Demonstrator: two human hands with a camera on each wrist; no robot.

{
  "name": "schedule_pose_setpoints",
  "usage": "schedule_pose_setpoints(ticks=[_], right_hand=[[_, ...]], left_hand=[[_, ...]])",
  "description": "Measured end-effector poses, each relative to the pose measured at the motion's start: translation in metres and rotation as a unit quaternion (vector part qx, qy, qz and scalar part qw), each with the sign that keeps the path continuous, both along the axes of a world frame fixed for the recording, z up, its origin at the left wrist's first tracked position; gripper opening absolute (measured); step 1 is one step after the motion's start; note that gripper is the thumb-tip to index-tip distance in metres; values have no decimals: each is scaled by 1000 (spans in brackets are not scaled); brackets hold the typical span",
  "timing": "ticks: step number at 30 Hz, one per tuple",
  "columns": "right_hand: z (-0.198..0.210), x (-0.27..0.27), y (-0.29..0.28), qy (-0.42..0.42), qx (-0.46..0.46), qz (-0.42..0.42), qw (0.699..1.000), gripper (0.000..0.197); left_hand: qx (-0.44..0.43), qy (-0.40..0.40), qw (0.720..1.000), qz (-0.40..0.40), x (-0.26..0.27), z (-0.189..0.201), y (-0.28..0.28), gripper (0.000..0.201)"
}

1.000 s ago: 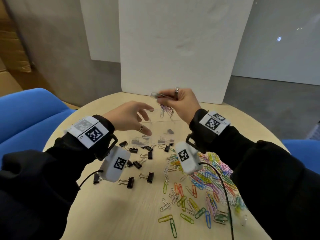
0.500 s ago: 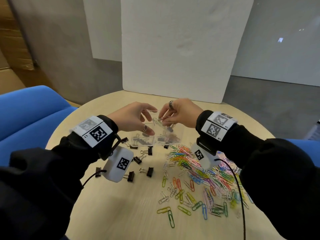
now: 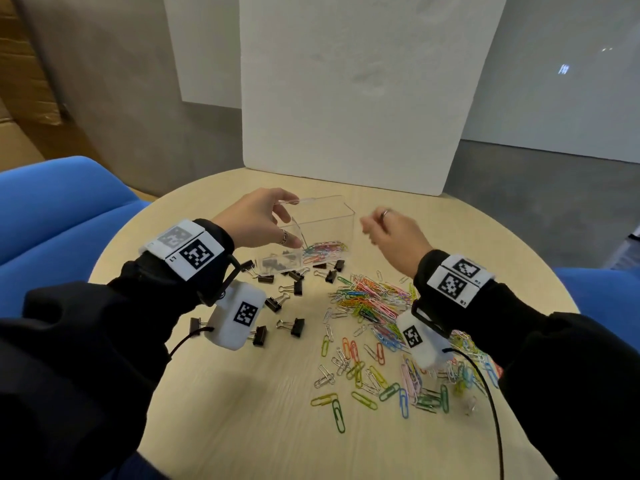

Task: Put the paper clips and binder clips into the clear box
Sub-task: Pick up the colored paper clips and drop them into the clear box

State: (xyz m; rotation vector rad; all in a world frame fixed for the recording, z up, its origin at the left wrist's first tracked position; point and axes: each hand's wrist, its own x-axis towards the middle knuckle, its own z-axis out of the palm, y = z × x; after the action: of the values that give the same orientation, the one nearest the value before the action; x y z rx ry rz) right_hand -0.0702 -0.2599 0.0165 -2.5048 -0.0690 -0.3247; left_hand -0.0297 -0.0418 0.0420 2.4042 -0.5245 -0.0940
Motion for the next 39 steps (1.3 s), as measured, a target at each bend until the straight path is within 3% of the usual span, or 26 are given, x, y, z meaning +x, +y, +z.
schedule_pose_setpoints(ticks=[2, 4, 6, 11, 17, 21, 25, 27, 31, 39], right_hand=[[-20, 1, 5, 151, -78, 50, 984, 33], [-38, 2, 13, 241, -172, 95, 950, 45], [-48, 1, 19, 272, -257, 119, 920, 52], [-46, -4, 14, 326, -361, 155, 860, 50], [-37, -11, 15, 286, -336, 208, 873, 51], [-43, -21, 28, 303, -386, 258, 832, 57], [-40, -28, 12, 332, -417, 255, 807, 54], [-37, -28, 2, 332, -415, 235, 814, 49], [-37, -20, 6, 277, -379, 207, 858, 48], [-35, -23, 5, 315, -423, 231, 818, 47]], left_hand=[[-7, -1, 1000, 15, 1, -2, 2, 77], [-12, 1, 1000, 23, 0, -5, 2, 77], [-15, 3, 1000, 26, 0, -8, 1, 77], [-16, 10, 1000, 26, 2, -11, 1, 76], [-3, 11, 1000, 21, 1, -13, -1, 76], [-7, 12, 1000, 20, -2, -13, -4, 76], [-3, 15, 1000, 20, -2, -14, -3, 76], [-2, 14, 1000, 21, -3, -14, -3, 76], [-6, 11, 1000, 21, -4, -13, -7, 76], [-14, 13, 1000, 14, -4, -15, -19, 75]])
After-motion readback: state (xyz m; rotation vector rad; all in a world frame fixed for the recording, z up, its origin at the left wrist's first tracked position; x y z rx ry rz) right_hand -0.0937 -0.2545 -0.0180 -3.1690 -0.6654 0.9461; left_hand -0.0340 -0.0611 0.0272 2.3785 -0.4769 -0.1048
